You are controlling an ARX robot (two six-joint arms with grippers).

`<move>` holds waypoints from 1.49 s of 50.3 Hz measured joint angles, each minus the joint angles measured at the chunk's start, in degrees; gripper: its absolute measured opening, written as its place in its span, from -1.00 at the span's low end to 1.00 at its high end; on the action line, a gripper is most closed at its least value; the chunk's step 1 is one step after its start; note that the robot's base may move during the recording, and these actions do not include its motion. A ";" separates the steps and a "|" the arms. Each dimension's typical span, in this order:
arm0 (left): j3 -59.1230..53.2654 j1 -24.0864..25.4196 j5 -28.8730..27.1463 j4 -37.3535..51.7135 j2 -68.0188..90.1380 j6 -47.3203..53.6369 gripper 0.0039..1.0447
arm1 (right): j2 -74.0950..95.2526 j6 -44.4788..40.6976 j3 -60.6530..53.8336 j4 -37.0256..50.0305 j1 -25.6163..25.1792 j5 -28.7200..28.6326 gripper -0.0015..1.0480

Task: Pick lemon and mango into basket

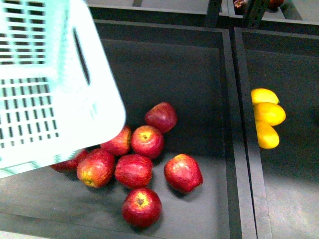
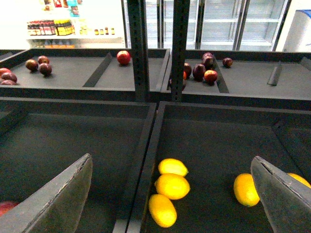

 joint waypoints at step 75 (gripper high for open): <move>9.79 -26.93 7.87 17.40 15.19 -25.24 -0.88 | 2.38 2.73 1.77 -4.81 0.74 4.11 0.83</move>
